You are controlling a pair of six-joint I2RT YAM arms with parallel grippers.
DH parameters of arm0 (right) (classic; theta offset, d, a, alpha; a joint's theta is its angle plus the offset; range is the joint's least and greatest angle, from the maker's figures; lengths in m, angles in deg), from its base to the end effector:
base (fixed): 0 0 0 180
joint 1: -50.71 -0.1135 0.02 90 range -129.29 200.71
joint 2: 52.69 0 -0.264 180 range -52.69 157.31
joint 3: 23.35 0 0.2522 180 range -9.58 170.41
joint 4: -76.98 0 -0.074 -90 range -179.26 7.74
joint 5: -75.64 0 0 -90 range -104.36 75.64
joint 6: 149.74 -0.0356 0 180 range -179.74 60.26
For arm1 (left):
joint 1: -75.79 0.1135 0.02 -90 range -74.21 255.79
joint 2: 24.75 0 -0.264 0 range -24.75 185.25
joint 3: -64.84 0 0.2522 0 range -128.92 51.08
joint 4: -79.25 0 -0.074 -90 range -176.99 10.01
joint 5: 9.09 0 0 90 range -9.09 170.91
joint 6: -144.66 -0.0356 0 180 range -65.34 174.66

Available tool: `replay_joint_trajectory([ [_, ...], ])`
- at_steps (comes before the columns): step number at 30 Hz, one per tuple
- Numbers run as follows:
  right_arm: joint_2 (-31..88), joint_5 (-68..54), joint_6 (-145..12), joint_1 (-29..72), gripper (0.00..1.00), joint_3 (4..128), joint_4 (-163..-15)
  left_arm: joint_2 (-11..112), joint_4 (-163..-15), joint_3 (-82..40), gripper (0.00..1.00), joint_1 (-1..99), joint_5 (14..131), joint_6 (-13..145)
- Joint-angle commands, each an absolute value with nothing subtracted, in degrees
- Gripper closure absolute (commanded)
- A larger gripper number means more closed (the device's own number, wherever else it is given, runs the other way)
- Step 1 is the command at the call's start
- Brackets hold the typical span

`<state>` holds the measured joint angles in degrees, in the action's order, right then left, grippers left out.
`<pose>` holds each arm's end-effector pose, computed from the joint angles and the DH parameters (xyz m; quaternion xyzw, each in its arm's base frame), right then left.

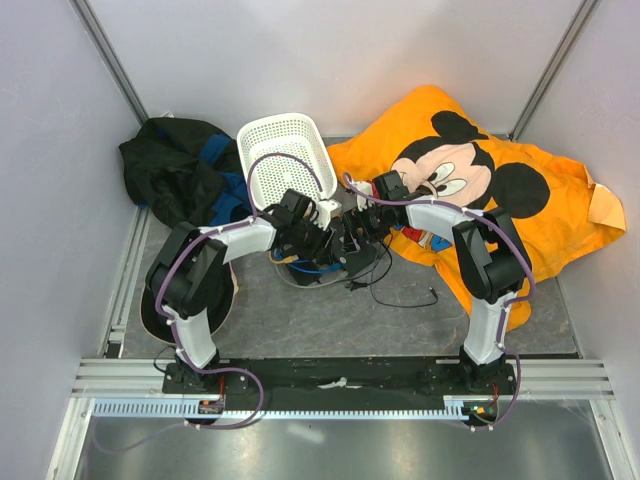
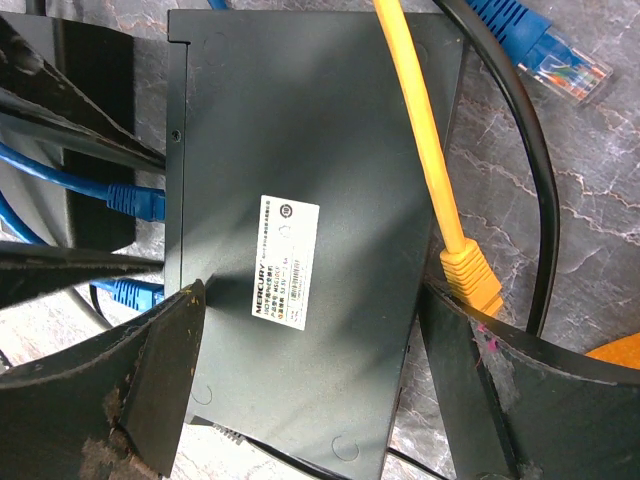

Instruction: Pull the plug from the switch port

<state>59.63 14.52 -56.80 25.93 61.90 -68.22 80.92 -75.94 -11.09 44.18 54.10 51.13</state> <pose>0.3509 0.1809 0.1502 -0.2839 0.8975 0.2821 0.1853 0.3081 -0.2085 0.1564 0.3470 0.8620 -0.2861 0.2337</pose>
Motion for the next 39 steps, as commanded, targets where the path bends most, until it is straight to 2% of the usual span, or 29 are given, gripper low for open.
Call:
replay_joint_trajectory([
  [1, 68.60, 6.64, -52.01, 23.55, 0.09, 56.68, -55.69, 79.13, -73.37, -10.88, 0.49, 44.24, 59.81, 48.24],
  [7, 69.22, 6.73, -52.10, 23.46, 0.09, 57.30, -55.34, 80.89, -71.96, -13.78, 0.53, 44.15, 62.54, 47.37],
  [24, 70.45, 7.26, -52.27, 23.55, 0.09, 57.92, -54.81, 84.58, -73.54, -17.65, 0.59, 43.27, 58.77, 51.23],
  [33, 70.89, 6.91, -52.45, 23.46, 0.09, 58.18, -54.63, 84.41, -73.72, -17.39, 0.78, 43.27, 58.06, 51.14],
  [36, 71.41, 6.82, -52.45, 23.55, 0.09, 58.44, -54.37, 83.97, -73.81, -17.03, 0.90, 43.27, 57.62, 51.41],
  [37, 71.59, 6.73, -52.54, 23.55, 0.09, 58.53, -54.28, 83.88, -73.72, -16.95, 0.97, 43.27, 57.62, 51.41],
  [39, 71.85, 6.73, -52.54, 23.46, 0.09, 58.70, -54.19, 83.88, -73.72, -16.95, 0.98, 43.27, 57.62, 51.50],
])
